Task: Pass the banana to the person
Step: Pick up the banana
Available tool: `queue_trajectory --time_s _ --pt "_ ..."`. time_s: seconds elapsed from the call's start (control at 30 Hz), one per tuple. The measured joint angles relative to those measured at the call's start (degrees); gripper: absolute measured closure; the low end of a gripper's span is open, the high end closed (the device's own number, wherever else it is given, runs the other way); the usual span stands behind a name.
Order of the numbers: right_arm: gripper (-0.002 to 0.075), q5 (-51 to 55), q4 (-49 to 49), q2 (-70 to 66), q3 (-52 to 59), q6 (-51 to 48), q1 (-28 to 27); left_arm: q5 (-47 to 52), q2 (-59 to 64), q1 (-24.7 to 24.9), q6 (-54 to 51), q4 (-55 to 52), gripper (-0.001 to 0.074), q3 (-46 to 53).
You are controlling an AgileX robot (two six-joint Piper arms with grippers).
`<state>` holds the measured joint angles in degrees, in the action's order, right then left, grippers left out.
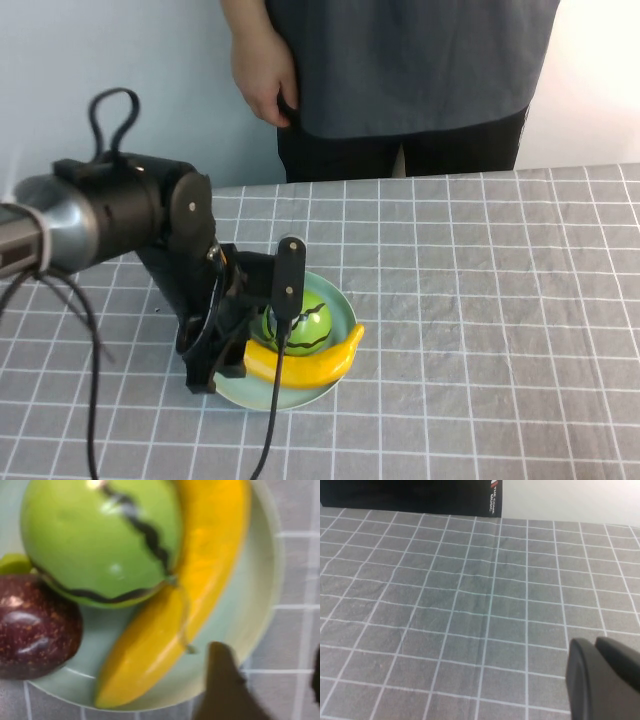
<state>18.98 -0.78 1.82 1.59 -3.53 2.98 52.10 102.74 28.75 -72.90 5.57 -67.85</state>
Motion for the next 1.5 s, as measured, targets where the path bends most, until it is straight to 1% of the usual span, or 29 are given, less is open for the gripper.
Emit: queue_trajectory --time_s 0.07,0.13,0.23,0.37,0.67,0.97,1.3,1.4,1.5 --pt "0.0732 0.0 0.0 0.0 0.0 0.0 0.0 -1.4 2.2 -0.4 -0.3 -1.8 0.0372 -0.4" --pt "0.0732 0.0 0.0 0.0 0.0 0.0 0.0 -2.6 4.0 -0.6 -1.4 -4.2 0.0334 -0.4" --pt "0.0732 0.0 0.0 0.0 0.0 0.0 0.0 -4.6 6.2 -0.6 -4.6 -7.0 0.0315 -0.4" --pt "0.0732 0.0 0.0 0.0 0.0 0.0 0.0 -7.7 7.5 -0.6 -8.2 -8.0 0.0308 -0.4" --pt "0.0732 0.0 0.0 0.0 0.0 0.0 0.0 -11.7 7.9 -0.6 -9.0 -8.1 0.0308 -0.4" --pt "0.0732 0.0 0.0 0.0 0.0 0.0 0.0 -15.1 8.5 -0.6 -13.1 -7.2 0.0307 -0.5" --pt "0.0732 0.0 0.0 0.0 0.0 0.0 0.0 -15.5 12.2 -0.6 -13.7 -6.0 0.0308 -0.5" --pt "0.0732 0.0 0.0 0.0 0.0 0.0 0.0 -15.2 12.3 -0.6 -13.9 -6.0 0.0339 -0.5" --pt "0.0732 0.0 0.0 0.0 0.0 0.0 0.0 -13.6 12.3 -0.6 -13.9 -6.0 0.0420 -0.6"
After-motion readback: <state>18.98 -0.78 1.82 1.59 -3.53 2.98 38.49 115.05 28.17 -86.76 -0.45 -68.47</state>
